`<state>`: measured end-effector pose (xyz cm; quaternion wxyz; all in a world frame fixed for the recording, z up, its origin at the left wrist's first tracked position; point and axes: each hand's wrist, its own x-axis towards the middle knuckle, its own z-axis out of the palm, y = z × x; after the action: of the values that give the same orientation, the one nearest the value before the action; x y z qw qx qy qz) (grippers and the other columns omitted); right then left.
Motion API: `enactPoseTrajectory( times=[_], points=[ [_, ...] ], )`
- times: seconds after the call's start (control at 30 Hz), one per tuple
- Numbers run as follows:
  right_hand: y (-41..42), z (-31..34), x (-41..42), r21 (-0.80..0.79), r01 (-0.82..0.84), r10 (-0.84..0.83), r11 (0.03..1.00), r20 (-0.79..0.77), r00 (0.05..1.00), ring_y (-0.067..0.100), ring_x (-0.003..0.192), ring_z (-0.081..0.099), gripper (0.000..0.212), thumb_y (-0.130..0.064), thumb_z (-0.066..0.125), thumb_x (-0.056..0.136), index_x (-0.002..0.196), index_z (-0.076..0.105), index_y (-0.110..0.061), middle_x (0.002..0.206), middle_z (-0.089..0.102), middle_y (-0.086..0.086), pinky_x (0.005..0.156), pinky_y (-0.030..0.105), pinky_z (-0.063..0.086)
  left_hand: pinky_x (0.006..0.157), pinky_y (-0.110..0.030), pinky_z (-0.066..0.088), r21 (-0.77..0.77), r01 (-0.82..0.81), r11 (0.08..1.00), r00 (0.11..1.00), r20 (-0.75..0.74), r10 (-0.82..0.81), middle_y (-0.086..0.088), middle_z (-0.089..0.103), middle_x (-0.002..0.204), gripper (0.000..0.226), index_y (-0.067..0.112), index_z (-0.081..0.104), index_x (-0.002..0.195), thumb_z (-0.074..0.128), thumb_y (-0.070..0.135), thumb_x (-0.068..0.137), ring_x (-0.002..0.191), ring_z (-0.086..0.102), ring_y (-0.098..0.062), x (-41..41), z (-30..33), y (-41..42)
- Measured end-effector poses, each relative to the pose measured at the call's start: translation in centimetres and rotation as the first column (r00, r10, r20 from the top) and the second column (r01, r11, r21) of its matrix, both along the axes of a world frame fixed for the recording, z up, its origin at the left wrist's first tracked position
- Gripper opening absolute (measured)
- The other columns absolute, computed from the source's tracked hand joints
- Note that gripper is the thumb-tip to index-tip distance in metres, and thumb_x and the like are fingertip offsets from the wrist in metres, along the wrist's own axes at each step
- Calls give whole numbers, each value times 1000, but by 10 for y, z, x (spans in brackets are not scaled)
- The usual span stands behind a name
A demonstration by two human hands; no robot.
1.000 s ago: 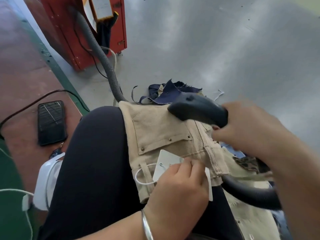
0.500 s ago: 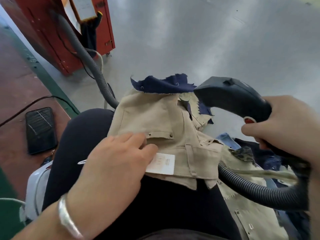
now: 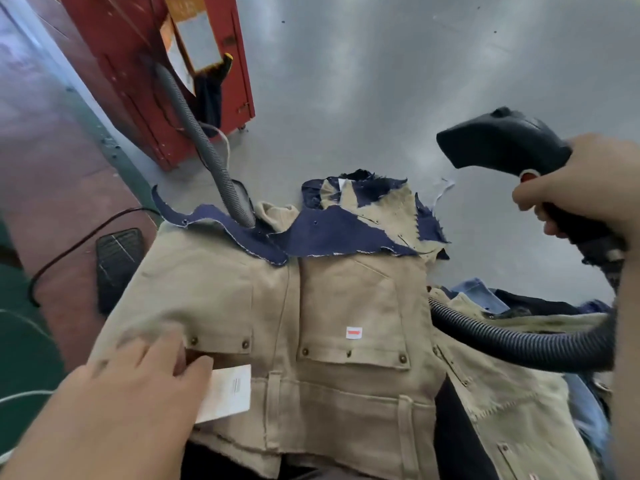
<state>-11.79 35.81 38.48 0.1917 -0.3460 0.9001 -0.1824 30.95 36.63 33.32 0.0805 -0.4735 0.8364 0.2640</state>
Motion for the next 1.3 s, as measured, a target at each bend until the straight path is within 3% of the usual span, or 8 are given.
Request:
enactPoseTrajectory(
  times=[0.03, 0.1, 0.23, 0.5, 0.6, 0.77, 1.0, 1.3],
  points=[
    [-1, 1, 5, -8, -18, 18, 1000, -2, 1000, 21, 31, 57, 21, -4, 72, 70, 85, 59, -8, 41, 59, 8, 38, 31, 48, 73, -27, 37, -269, 151, 951, 988, 14, -153, -4, 52, 75, 36, 20, 61, 74, 35, 41, 87, 83, 47, -25, 0, -15, 1],
    [4, 4, 16, -29, -81, 80, 996, -17, 997, 21, 31, 58, 18, -7, 74, 68, 78, 59, -11, 43, 61, 8, 35, 28, 46, 86, -32, 41, -215, 144, 966, 990, 28, -141, 0, 62, 98, 51, 29, 68, 91, 22, 48, 82, 100, 56, -24, -17, -9, -4],
    [33, 12, 45, -32, -235, 232, 971, -77, 970, 16, 29, 57, 15, -18, 71, 61, 71, 65, -28, 42, 61, 2, 31, 24, 43, 50, -29, 53, -437, 276, 856, 930, -104, -353, 0, 69, 76, 41, 20, 74, 65, 43, 46, 73, 62, 66, -18, -81, 13, 12],
    [95, 14, 78, 98, -292, 301, 951, -87, 950, 6, 38, 55, 42, -55, 49, 43, 84, 58, -55, 50, 61, -21, 45, 39, 51, 31, -20, 31, -588, 246, 771, 908, -138, -395, 1, 64, 68, 42, 12, 77, 94, 40, 15, 73, 49, 56, -14, -153, -43, 48],
    [106, 8, 81, 122, -297, 306, 947, -56, 951, 5, 47, 59, 42, -51, 52, 44, 85, 58, -50, 52, 60, -20, 43, 34, 48, 37, -24, 39, -675, 169, 718, 920, -153, -360, -1, 60, 74, 32, 8, 71, 105, 50, 9, 80, 55, 55, -16, -162, -34, 21],
    [96, -3, 87, 170, -293, 307, 941, -58, 950, 7, 37, 57, 45, -36, 70, 51, 88, 54, -54, 52, 61, -20, 49, 40, 55, 38, -30, 32, -681, 166, 713, 878, -227, -421, -1, 58, 69, 2, 13, 69, 75, 69, 11, 73, 58, 54, -18, -171, -47, 30],
    [67, -30, 89, 320, -335, 379, 886, -84, 922, 3, 45, 52, 21, -32, 72, 67, 69, 51, -34, 50, 56, -7, 43, 23, 33, 45, -30, 37, -676, 140, 723, 826, -322, -462, -6, 67, 83, 10, 7, 72, 85, 62, 9, 84, 67, 57, -21, -169, -69, 28],
    [-6, -45, 56, 66, -169, 166, 983, 46, 985, 24, 44, 62, 13, -9, 69, 75, 84, 61, -13, 57, 66, 10, 47, 27, 48, 44, -31, 44, -660, 172, 732, 819, -317, -478, -6, 65, 83, 23, 7, 73, 94, 52, 9, 87, 68, 58, -22, -166, -70, 28]
  ],
)
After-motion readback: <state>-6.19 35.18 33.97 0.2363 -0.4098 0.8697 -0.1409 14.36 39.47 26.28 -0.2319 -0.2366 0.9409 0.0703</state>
